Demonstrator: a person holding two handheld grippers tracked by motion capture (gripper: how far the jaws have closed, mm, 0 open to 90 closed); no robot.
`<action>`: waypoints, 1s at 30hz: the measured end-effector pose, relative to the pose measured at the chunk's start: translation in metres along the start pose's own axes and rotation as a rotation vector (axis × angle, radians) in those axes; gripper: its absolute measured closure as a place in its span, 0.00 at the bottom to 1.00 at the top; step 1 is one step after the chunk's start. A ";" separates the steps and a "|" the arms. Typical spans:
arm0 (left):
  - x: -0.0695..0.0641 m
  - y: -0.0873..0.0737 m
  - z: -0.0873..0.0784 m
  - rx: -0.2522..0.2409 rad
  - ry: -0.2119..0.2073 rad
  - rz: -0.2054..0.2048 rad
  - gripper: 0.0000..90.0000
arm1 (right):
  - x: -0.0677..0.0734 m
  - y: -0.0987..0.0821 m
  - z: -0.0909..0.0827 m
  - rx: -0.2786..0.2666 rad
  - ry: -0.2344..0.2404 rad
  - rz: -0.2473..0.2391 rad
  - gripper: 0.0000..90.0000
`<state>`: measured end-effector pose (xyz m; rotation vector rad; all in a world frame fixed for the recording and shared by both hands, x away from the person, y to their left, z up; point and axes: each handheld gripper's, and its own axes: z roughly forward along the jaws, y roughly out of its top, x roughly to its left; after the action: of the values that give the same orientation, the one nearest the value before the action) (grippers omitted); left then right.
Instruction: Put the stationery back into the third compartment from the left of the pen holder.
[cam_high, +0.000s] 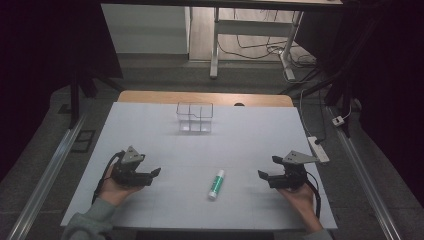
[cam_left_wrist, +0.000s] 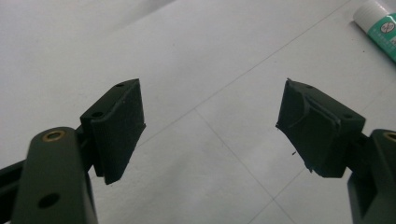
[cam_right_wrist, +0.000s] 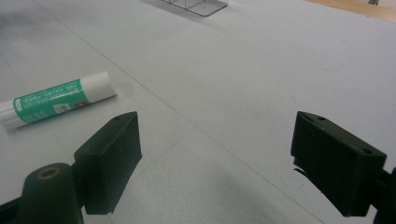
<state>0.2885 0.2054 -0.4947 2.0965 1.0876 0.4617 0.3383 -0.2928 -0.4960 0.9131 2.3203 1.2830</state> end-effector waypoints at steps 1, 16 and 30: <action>-0.001 0.001 0.001 0.003 -0.002 0.002 0.25 | 0.000 0.000 0.000 0.000 -0.001 0.000 0.18; -0.011 0.016 0.010 0.043 -0.023 0.020 0.25 | 0.000 0.001 -0.001 -0.008 -0.002 0.001 0.18; -0.024 0.034 0.024 0.060 -0.060 0.051 0.25 | 0.003 -0.001 -0.002 -0.002 -0.006 0.001 0.18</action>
<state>0.3077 0.1625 -0.4857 2.1809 1.0277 0.3917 0.3350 -0.2923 -0.4957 0.9162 2.3137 1.2804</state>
